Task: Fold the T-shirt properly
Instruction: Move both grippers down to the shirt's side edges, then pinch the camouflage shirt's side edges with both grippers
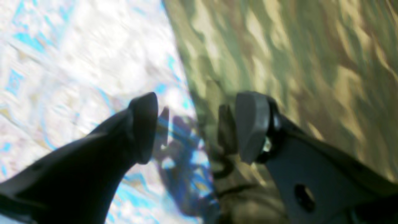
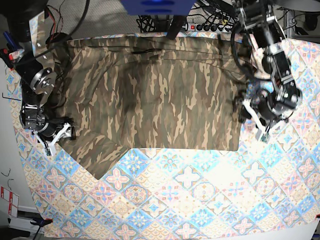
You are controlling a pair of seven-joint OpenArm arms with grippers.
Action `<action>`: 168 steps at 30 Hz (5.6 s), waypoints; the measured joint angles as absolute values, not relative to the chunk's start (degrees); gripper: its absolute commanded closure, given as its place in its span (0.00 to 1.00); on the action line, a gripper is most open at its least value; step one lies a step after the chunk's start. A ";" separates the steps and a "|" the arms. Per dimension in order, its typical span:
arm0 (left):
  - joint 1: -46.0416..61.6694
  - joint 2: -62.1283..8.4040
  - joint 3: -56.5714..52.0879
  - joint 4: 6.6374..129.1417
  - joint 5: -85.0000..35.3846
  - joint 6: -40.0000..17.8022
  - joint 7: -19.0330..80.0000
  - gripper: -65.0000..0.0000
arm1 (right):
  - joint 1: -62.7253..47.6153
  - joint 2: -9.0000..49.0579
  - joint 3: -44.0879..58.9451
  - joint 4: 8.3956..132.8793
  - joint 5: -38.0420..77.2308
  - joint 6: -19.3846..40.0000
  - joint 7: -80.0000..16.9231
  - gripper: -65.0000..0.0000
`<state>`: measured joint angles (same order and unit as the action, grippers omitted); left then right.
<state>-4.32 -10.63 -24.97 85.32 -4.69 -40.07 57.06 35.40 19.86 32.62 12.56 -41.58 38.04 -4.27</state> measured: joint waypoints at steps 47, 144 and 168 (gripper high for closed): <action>-15.29 -15.55 -24.86 70.48 3.01 -40.29 56.62 0.41 | 35.29 25.89 43.94 5.85 -41.36 38.74 -3.86 0.31; -18.81 -10.55 -12.73 56.36 2.42 -40.60 54.43 0.95 | 19.94 9.23 43.90 60.93 -42.59 41.41 -27.44 0.97; -4.16 -11.90 -12.88 87.00 3.42 -40.29 63.83 0.95 | 10.79 7.31 51.79 71.59 -35.11 40.51 -28.16 0.96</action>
<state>-4.16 -11.90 -12.88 87.00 3.42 -40.29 63.83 10.79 7.31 51.79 71.59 -35.11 40.51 -28.16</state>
